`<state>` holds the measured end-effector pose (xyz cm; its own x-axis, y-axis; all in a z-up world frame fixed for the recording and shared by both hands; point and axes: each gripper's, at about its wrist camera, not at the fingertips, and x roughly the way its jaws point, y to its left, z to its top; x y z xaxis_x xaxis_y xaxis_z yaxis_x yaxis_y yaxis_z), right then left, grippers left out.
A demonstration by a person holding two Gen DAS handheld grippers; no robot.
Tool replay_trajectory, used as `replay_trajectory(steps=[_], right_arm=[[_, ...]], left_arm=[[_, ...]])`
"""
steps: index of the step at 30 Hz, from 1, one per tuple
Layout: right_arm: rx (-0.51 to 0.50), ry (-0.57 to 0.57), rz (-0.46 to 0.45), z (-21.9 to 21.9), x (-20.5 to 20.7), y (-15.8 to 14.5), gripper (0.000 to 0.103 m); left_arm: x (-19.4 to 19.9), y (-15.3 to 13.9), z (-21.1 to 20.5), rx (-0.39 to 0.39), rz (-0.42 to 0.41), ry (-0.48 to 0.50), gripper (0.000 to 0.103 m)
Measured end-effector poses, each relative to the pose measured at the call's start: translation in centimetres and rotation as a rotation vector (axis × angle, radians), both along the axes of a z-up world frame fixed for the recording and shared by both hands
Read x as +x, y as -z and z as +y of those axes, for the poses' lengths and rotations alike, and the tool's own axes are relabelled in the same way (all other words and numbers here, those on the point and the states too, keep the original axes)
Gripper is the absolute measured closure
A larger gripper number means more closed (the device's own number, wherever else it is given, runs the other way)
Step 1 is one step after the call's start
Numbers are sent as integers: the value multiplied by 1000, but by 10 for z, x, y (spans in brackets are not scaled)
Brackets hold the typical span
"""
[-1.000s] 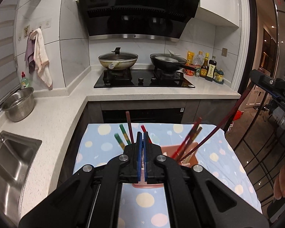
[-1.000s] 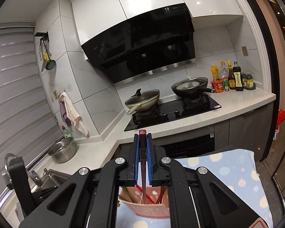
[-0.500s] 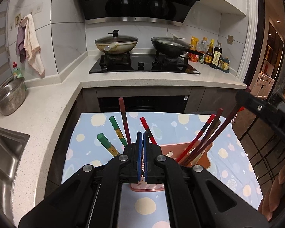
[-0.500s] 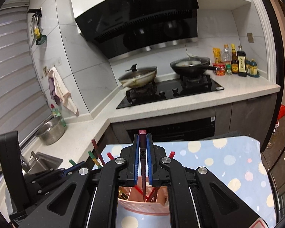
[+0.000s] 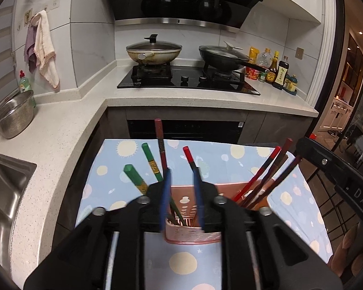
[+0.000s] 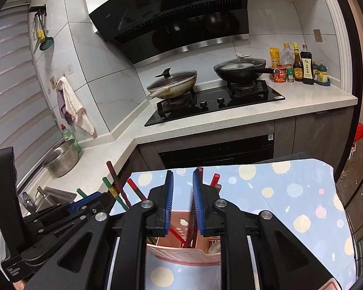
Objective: Organize utensils
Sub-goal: 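Lower the spoon and chopstick into the holder and open both tools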
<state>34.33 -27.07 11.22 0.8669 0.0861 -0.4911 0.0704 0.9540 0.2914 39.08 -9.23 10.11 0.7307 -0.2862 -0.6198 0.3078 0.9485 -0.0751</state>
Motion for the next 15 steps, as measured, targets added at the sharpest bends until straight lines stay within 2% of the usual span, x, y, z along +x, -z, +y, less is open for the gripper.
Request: replay_trajectory(steps=[4, 8, 15], right_arm=[[1, 7, 0, -2, -4, -1, 83], [5, 15, 2, -3, -10, -1, 78], [-20, 15, 20, 0, -27, 3, 73]], left_arm=[[-4, -3, 4, -6, -8, -6, 76], [-9, -4, 6, -8, -13, -11, 70], [-25, -3, 12, -22, -7, -17, 65]])
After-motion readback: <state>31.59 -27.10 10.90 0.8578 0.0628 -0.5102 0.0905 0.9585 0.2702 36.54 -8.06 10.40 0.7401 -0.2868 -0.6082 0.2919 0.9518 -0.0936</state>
